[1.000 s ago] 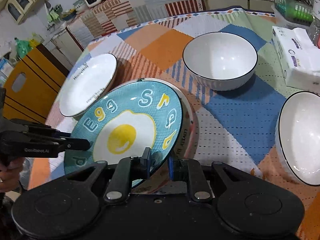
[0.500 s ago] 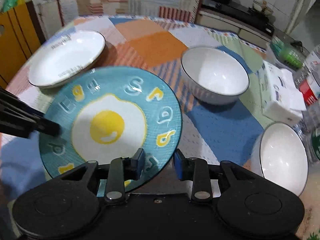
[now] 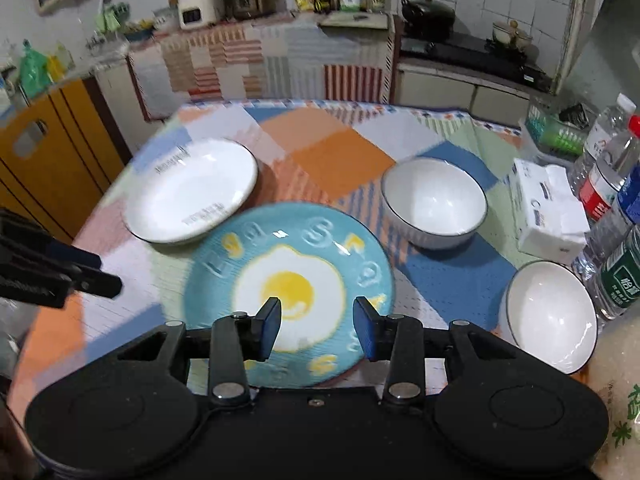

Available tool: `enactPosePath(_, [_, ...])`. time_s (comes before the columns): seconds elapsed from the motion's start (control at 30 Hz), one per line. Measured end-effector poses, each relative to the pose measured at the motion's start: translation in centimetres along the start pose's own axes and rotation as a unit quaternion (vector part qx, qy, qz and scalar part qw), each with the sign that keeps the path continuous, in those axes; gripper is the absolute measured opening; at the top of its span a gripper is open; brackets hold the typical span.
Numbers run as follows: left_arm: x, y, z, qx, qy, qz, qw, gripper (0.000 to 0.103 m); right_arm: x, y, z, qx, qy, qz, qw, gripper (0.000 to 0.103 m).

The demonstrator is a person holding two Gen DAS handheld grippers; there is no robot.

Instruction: Organize plates and bowls

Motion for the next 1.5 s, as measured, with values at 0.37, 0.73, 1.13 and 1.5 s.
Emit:
enactPosePath(0.37, [2.4, -0.3, -5.1, -0.035, 0.033, 0.007, 0.9988, 0.056, 5.0, 2.5, -4.2, -0.033, 0.078, -0.039, 0.996, 0.064])
enactPosePath(0.73, [6.1, 0.1, -5.1, -0.055, 0.106, 0.019, 0.9926, 0.091, 7.9, 6.6, -1.3, -0.063, 0.083, -0.105, 0.989, 0.094])
enactPosePath(1.13, [13.4, 2.8, 1.3, -0.071, 0.100, -0.004, 0.9924, 0.093, 5.8, 10.2, 7.9, -0.029, 0.173, -0.014, 0.984, 0.085])
enactPosePath(1.5, [17.8, 3.7, 6.9, -0.087, 0.087, -0.081, 0.9891, 0.091, 4.2, 9.8, 13.6, -0.009, 0.152, -0.034, 0.988, 0.081])
Point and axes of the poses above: each gripper's, at about its wrist camera, not at the fingertips, and z roughly the way its jaws point, x to its left, y to its top, the point moved 3 cm from there along z, roughly the way its jaws point, and after that the axes turned 3 degrees about -z, right-handed, at the moved point
